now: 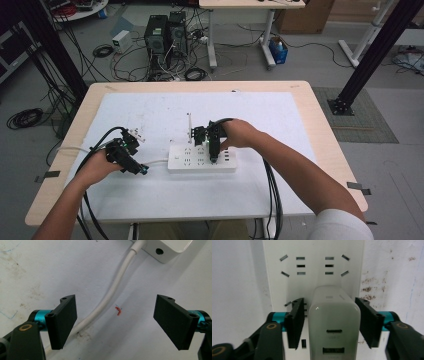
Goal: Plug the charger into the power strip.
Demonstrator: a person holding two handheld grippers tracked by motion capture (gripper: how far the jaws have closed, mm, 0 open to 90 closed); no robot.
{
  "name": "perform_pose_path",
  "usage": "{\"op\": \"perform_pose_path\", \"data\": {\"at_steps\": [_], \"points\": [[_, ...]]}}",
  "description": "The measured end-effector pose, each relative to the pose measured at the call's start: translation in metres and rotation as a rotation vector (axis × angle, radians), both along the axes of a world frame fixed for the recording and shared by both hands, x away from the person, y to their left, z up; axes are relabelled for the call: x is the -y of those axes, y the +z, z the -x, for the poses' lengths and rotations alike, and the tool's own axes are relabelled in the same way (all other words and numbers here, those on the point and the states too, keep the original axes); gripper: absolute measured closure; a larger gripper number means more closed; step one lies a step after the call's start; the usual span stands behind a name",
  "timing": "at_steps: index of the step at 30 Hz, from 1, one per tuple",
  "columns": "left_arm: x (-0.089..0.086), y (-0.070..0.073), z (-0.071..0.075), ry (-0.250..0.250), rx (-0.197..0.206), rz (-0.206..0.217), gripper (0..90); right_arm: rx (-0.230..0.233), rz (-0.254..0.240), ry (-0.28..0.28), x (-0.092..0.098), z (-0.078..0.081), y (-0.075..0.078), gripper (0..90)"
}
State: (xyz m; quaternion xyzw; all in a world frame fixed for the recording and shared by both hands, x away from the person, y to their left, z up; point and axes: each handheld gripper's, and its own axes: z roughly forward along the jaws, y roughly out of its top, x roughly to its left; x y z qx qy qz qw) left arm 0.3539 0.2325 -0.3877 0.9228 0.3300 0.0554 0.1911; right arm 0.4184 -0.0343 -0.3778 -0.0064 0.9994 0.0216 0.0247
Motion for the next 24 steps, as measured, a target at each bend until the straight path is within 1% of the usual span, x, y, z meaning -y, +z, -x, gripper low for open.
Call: {"op": "perform_pose_path", "data": {"at_steps": [1, 3, 5, 6, 7, 9, 10, 11, 12, 13, 14, 15, 17, 18, 19, 20, 22, 23, 24], "points": [[0.000, 0.000, 0.000, 0.004, 0.000, 0.003, 19.2, -0.008, -0.018, -0.024, 0.001, 0.000, 0.002, 33.7], [0.000, -0.001, 0.001, 0.012, 0.005, 0.009, 19.1, -0.024, -0.051, -0.058, 0.005, -0.004, 0.006, 30.1], [-0.001, 0.000, 0.001, 0.007, 0.005, 0.006, 19.2, -0.045, -0.089, -0.107, 0.008, -0.009, 0.011, 22.2], [-0.001, 0.000, 0.001, 0.007, 0.006, 0.009, 19.1, -0.070, -0.110, -0.134, 0.010, -0.011, 0.014, 22.2], [-0.001, -0.001, 0.001, 0.018, 0.009, 0.016, 19.1, -0.083, -0.137, -0.144, 0.012, -0.014, 0.017, 22.1], [-0.001, 0.000, 0.001, 0.010, 0.015, 0.013, 19.2, -0.063, -0.175, -0.197, 0.015, -0.017, 0.022, 14.9], [-0.001, 0.000, 0.002, 0.018, 0.023, 0.020, 19.2, -0.058, -0.183, -0.225, 0.016, -0.020, 0.023, 13.0], [-0.002, 0.000, 0.002, 0.024, 0.027, 0.022, 19.1, -0.049, -0.193, -0.262, 0.017, -0.022, 0.025, 13.0], [-0.002, 0.001, 0.002, 0.030, 0.035, 0.024, 19.1, -0.037, -0.215, -0.281, 0.019, -0.023, 0.025, 13.0], [-0.003, 0.001, 0.002, 0.037, 0.040, 0.027, 19.1, -0.056, -0.223, -0.297, 0.020, -0.023, 0.027, 12.9], [-0.003, 0.001, 0.002, 0.042, 0.046, 0.030, 19.1, -0.064, -0.244, -0.291, 0.023, -0.023, 0.028, 12.9], [-0.004, 0.002, 0.002, 0.043, 0.047, 0.031, 19.2, -0.068, -0.263, -0.298, 0.025, -0.023, 0.029, 12.9], [-0.005, 0.002, 0.002, 0.046, 0.050, 0.032, 19.2, -0.079, -0.308, -0.339, 0.030, -0.024, 0.032, 13.0], [-0.005, 0.002, 0.002, 0.046, 0.050, 0.032, 19.1, -0.079, -0.308, -0.339, 0.030, -0.024, 0.032, 13.0], [-0.005, 0.003, 0.003, 0.044, 0.047, 0.032, 19.1, -0.093, -0.330, -0.351, 0.032, -0.025, 0.033, 12.9], [-0.005, 0.003, 0.003, 0.046, 0.049, 0.034, 19.1, -0.118, -0.377, -0.349, 0.036, -0.025, 0.037, 12.9], [-0.004, 0.003, 0.004, 0.042, 0.051, 0.034, 19.1, -0.107, -0.402, -0.351, 0.039, -0.024, 0.041, 12.9], [-0.004, 0.003, 0.004, 0.042, 0.051, 0.034, 19.1, -0.107, -0.402, -0.351, 0.039, -0.024, 0.041, 12.9], [-0.004, 0.004, 0.005, 0.039, 0.052, 0.033, 19.1, -0.113, -0.415, -0.363, 0.041, -0.024, 0.043, 12.9]]}}
